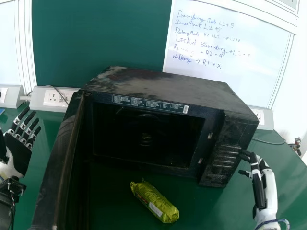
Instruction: Put biscuit inside oven
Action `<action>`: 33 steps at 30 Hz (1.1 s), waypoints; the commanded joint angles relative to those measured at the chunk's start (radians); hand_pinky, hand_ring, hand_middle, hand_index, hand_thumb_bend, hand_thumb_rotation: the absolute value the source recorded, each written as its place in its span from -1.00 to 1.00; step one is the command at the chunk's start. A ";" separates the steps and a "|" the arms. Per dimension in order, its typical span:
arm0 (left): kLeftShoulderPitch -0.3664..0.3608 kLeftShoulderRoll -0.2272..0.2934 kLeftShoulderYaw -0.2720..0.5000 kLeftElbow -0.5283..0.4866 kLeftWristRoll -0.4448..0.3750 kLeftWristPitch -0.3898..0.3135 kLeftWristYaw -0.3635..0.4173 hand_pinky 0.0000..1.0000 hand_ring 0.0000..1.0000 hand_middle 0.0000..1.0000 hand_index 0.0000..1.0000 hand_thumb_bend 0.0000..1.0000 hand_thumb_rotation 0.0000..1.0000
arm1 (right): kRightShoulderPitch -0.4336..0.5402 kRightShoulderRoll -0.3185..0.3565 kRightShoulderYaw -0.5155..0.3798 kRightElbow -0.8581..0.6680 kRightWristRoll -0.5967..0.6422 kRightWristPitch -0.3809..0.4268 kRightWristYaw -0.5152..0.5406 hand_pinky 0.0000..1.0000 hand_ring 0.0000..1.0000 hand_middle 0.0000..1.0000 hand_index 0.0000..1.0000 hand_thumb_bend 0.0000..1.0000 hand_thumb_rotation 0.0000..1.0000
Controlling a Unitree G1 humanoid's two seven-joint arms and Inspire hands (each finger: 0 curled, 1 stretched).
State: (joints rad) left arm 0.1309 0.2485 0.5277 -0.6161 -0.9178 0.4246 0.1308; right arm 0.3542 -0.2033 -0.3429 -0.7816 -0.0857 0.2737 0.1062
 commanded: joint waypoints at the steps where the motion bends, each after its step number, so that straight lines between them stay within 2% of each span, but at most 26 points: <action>1: 0.001 0.009 0.005 0.000 -0.003 -0.007 -0.010 1.00 0.94 0.81 0.72 0.21 0.10 | -0.002 -0.007 0.007 -0.018 0.000 0.011 0.007 0.35 0.49 0.56 0.57 0.40 -0.79; 13: -0.004 0.008 0.006 0.006 -0.002 -0.008 -0.014 1.00 0.86 0.72 0.66 0.23 0.08 | 0.016 -0.025 0.037 -0.058 -0.004 0.029 0.043 0.40 0.52 0.58 0.61 0.46 -0.78; 20: -0.003 0.003 -0.002 -0.003 0.007 -0.008 -0.009 1.00 0.87 0.74 0.66 0.25 0.06 | 0.020 -0.106 0.095 -0.124 -0.025 0.100 0.132 0.41 0.54 0.61 0.60 0.47 -0.67; 28: -0.004 0.004 -0.002 0.004 0.006 -0.013 -0.021 1.00 0.87 0.74 0.67 0.28 0.07 | -0.005 -0.185 0.192 -0.213 -0.131 0.234 0.173 0.40 0.55 0.61 0.59 0.53 -0.60; 33: -0.003 0.002 -0.005 -0.003 0.010 -0.009 -0.011 1.00 0.87 0.74 0.66 0.28 0.06 | -0.026 -0.229 0.246 -0.234 -0.191 0.280 0.202 0.36 0.54 0.63 0.63 0.52 -0.49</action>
State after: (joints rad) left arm 0.1316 0.2485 0.5279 -0.6157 -0.9135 0.4241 0.1181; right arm 0.3522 -0.4072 -0.1120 -1.0052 -0.2614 0.5378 0.2941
